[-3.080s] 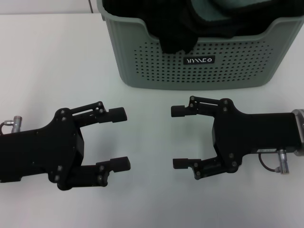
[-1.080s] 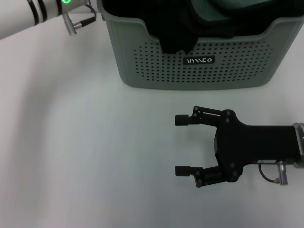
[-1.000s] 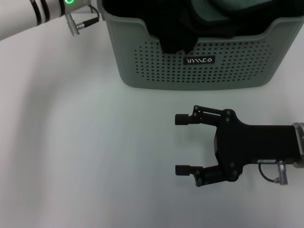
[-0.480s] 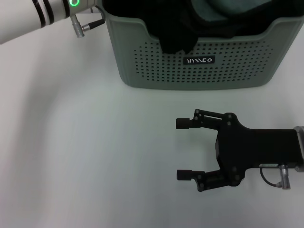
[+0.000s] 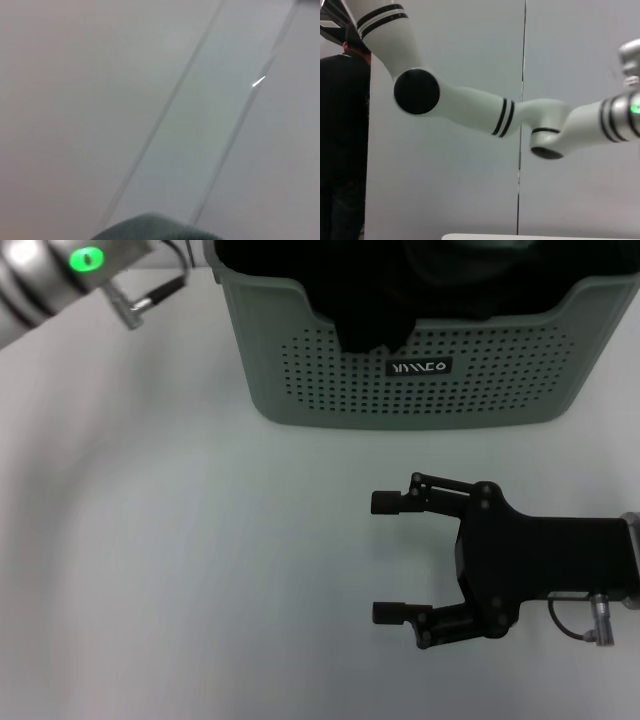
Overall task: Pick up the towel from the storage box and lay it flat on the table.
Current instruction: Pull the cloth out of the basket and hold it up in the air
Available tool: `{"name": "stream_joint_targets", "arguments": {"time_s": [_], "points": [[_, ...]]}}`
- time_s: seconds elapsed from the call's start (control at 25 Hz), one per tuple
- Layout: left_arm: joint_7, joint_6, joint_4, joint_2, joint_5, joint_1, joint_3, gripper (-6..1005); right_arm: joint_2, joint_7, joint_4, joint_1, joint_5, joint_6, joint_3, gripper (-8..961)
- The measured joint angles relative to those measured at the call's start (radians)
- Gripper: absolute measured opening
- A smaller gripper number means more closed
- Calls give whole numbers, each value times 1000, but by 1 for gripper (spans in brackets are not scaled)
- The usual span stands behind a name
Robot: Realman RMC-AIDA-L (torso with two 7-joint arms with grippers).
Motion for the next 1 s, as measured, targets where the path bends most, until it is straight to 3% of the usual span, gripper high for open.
{"name": "stream_joint_targets", "arguments": {"time_s": [0.24, 0.36, 0.6, 0.8, 1.0], "points": [[41, 359, 7, 10, -248, 121, -14, 45, 0, -39, 14, -9, 59, 0, 0, 857], [31, 451, 11, 7, -315, 174, -29, 46, 0, -86, 25, -11, 121, -3, -11, 854], [27, 487, -8, 0, -365, 243, -25, 48, 0, -261, 43, -9, 339, -42, -153, 847], [47, 499, -63, 0, -371, 248, -39, 50, 0, -444, 30, -24, 500, -73, -282, 842], [59, 499, -121, 2, -371, 241, -71, 51, 0, -536, 13, -37, 567, -105, -313, 836]]}}
